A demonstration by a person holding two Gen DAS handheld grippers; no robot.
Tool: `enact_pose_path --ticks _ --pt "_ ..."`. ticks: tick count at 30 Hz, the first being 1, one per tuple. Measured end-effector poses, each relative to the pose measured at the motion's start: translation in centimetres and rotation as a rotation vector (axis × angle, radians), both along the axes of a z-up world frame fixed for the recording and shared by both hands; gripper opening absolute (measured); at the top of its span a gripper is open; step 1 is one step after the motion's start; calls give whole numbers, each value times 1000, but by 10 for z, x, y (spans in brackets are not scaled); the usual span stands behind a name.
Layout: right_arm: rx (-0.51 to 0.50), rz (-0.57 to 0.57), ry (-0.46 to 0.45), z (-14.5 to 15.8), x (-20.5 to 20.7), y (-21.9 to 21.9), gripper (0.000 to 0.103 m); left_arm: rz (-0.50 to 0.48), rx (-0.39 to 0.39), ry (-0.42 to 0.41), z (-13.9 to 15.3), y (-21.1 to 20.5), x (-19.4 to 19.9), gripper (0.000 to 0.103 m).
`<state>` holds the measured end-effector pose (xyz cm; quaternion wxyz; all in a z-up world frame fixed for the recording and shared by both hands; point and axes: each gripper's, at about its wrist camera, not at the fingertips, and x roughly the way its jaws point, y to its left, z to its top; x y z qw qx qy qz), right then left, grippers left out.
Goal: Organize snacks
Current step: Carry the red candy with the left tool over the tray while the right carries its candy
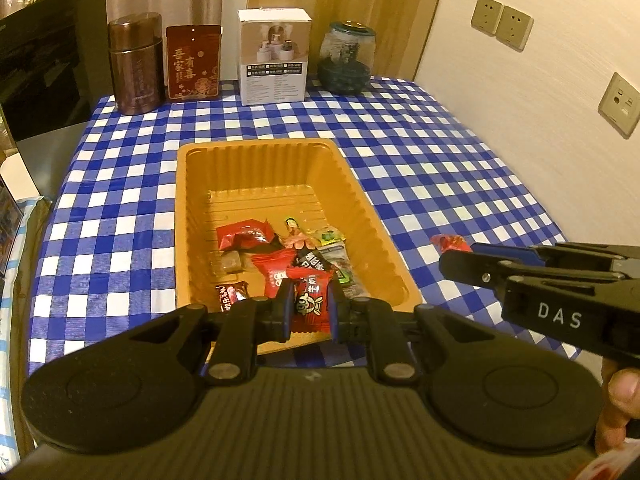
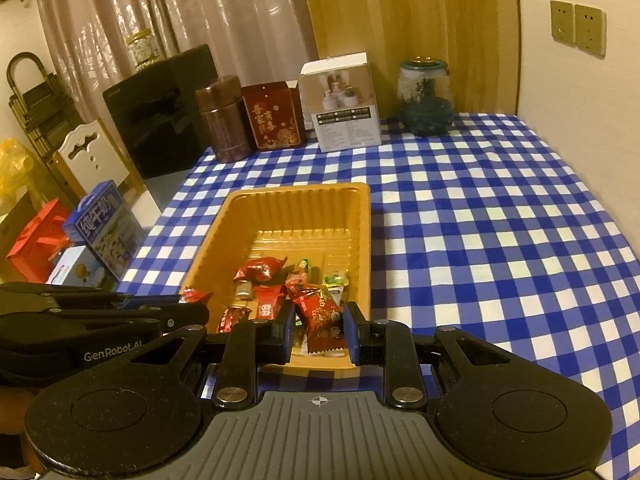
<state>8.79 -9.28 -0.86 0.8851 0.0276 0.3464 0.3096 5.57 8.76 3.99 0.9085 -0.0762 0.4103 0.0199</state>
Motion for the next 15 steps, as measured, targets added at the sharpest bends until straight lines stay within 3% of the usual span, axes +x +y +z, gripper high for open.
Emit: enact_pose_path --ticks 15 --pt "0 32 13 -10 24 28 26 12 4 17 -12 18 22 15"
